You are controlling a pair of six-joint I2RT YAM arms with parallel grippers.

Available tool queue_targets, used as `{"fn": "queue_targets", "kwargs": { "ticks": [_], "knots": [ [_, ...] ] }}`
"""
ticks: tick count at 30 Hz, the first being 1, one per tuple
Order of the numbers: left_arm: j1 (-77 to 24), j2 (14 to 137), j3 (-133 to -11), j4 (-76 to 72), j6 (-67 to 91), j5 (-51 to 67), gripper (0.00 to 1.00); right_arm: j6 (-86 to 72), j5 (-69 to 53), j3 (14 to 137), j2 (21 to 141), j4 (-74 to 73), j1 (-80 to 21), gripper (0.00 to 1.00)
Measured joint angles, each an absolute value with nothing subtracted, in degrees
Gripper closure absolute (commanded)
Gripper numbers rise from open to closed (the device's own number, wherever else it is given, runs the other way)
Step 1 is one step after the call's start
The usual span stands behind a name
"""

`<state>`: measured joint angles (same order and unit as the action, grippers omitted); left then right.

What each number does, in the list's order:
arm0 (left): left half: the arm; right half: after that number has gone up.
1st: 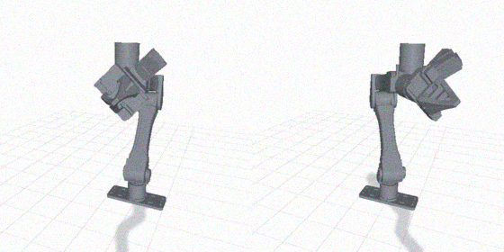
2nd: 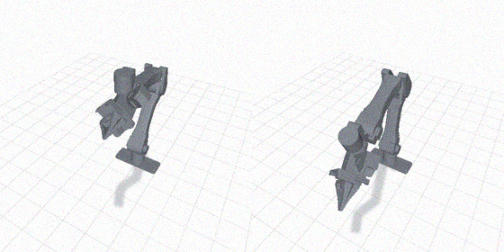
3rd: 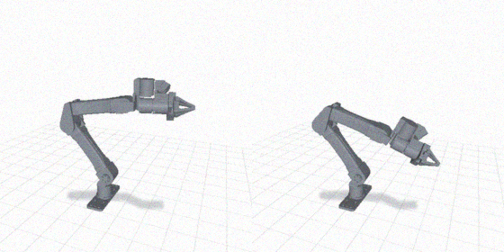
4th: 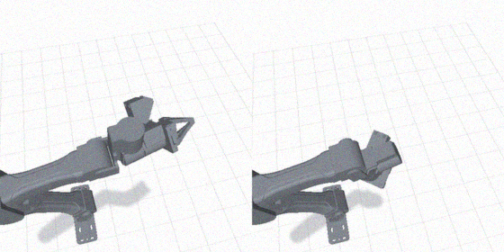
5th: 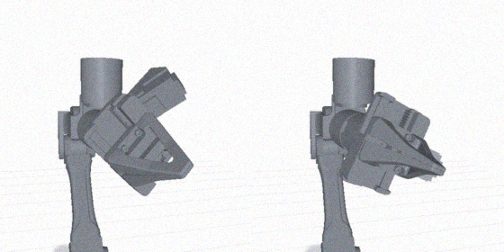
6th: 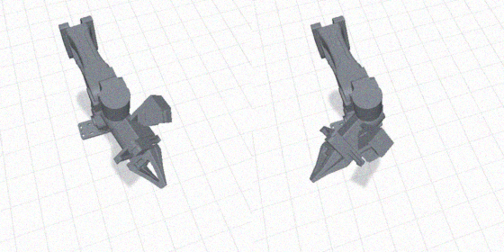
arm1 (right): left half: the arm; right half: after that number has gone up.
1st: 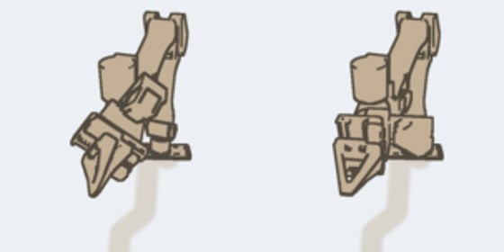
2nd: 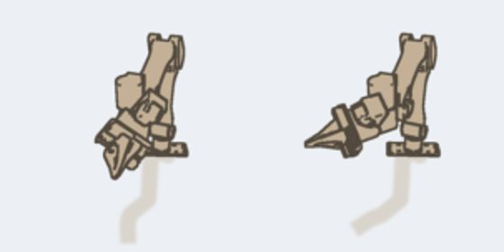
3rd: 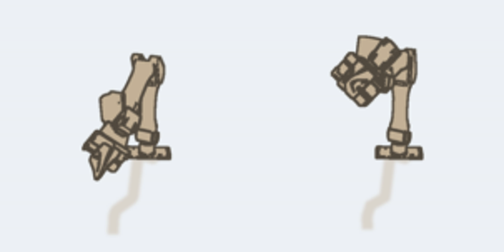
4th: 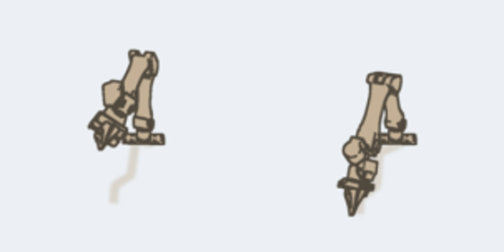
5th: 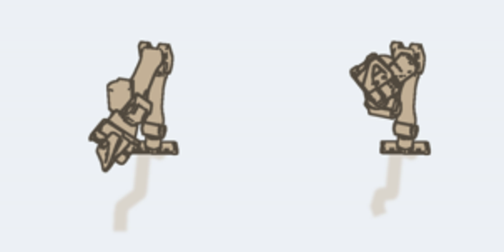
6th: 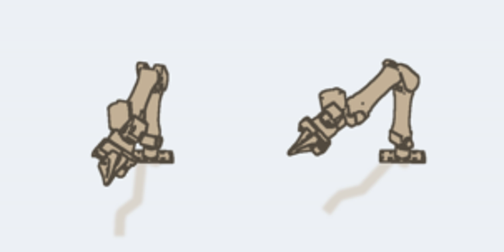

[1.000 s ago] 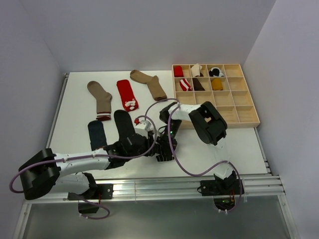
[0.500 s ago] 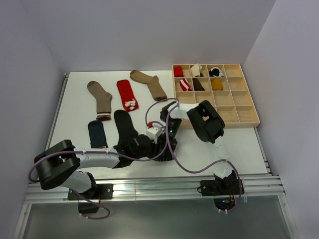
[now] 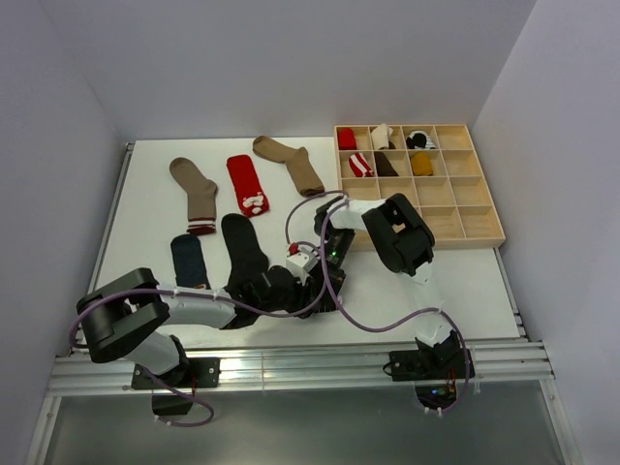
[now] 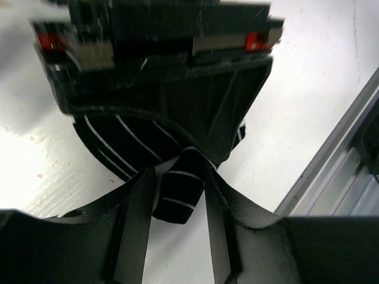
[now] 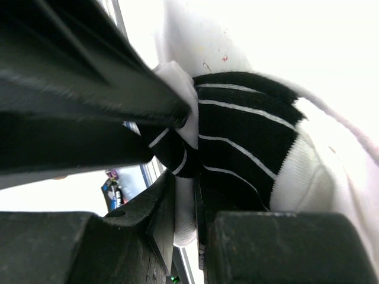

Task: Roll the socks
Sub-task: Roll the sock at the center of the board.

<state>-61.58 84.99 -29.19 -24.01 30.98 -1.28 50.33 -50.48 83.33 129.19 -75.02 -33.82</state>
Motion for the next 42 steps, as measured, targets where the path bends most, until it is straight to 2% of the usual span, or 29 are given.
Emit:
{"fn": "queue_targets", "kwargs": {
  "ticks": [7, 10, 11, 14, 17, 22, 25, 42],
  "knots": [
    [-61.45, 86.21, -28.25, -26.26, 32.25, -0.84, 0.57, 50.17, -51.11, 83.7, 130.26, -76.12, -33.32, 0.82],
    [-61.14, 86.63, -28.25, -26.61, 33.5, -0.43, 0.62, 49.76, -51.11, 83.7, 130.37, -76.16, -33.17, 0.82],
    [-60.97, 86.78, -28.27, -26.61, 33.95, -0.19, 0.65, 49.47, -51.07, 83.7, 130.37, -76.12, -33.17, 0.81],
    [-60.55, 87.33, -28.91, -25.85, 35.64, 0.47, 0.88, 47.86, -50.7, 83.57, 130.32, -75.57, -33.15, 0.77],
    [-60.42, 88.31, -31.53, -22.48, 38.24, 1.28, 1.0, 45.58, -50.02, 82.94, 129.91, -74.74, -33.06, 0.67],
    [-60.34, 89.34, -36.12, -14.83, 42.72, 1.69, 1.0, 41.71, -48.82, 81.67, 127.63, -73.23, -32.97, 0.53],
    [-60.29, 90.35, -38.24, -11.64, 45.5, 2.15, 1.0, 40.32, -47.59, 81.3, 125.69, -72.01, -32.95, 0.5],
    [-57.34, 91.39, -39.2, -7.99, 54.87, 8.67, 1.0, 38.17, -40.84, 78.52, 114.5, -60.64, -27.31, 0.47]
  ]
}}
